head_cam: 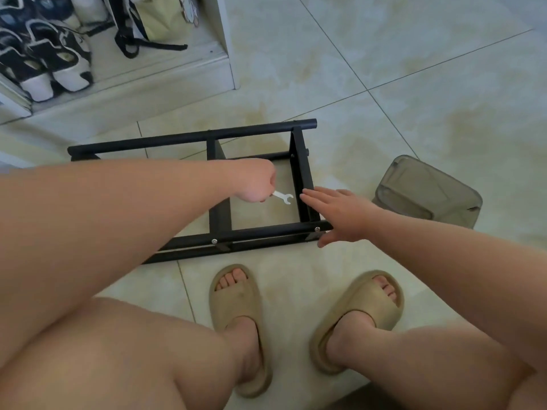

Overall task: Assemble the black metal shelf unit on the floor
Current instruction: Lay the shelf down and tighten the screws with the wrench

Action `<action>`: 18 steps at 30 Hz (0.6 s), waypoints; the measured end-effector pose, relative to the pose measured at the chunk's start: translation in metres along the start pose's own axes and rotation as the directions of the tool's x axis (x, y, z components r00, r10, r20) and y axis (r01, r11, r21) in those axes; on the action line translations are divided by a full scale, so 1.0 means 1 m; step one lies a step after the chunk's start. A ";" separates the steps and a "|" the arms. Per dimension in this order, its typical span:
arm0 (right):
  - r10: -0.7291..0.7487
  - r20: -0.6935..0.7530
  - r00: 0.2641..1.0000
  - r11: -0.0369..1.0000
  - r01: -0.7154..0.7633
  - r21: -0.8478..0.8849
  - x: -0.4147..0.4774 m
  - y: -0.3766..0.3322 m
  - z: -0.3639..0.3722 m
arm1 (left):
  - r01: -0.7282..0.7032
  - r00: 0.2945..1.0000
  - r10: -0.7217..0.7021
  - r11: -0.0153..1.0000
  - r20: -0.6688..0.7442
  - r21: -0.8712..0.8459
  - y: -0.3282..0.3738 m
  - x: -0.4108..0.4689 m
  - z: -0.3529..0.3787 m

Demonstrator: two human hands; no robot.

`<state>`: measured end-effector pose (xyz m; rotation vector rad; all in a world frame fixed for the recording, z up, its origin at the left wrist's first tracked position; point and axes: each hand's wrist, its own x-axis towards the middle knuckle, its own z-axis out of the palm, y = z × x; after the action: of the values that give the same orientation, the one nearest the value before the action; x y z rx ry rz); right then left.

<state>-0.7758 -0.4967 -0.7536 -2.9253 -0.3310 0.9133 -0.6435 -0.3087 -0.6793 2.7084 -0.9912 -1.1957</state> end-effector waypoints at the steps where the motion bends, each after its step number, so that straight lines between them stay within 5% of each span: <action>1: -0.026 0.010 1.000 0.999 0.026 -0.021 0.004 0.002 0.004 | -0.004 1.000 0.005 1.000 0.027 -0.006 -0.005 0.006 0.005; 8: -0.123 -0.032 0.992 0.990 0.120 -0.078 0.039 0.028 0.014 | 0.056 0.994 -0.044 0.990 0.096 -0.130 -0.023 0.065 0.035; 14: -0.156 -0.028 0.987 0.984 0.152 -0.090 0.063 0.045 0.003 | -0.011 0.985 0.048 0.975 0.165 -0.220 -0.023 0.100 0.053; 18: -0.215 -0.055 0.975 0.970 0.206 -0.131 0.087 0.060 -0.006 | -0.029 0.995 0.064 0.922 0.078 -0.386 -0.035 0.121 0.061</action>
<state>-0.6918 -0.5362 -0.8039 -2.9479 -0.7030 0.7874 -0.6045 -0.3345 -0.8112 2.3318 -0.7282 -1.3482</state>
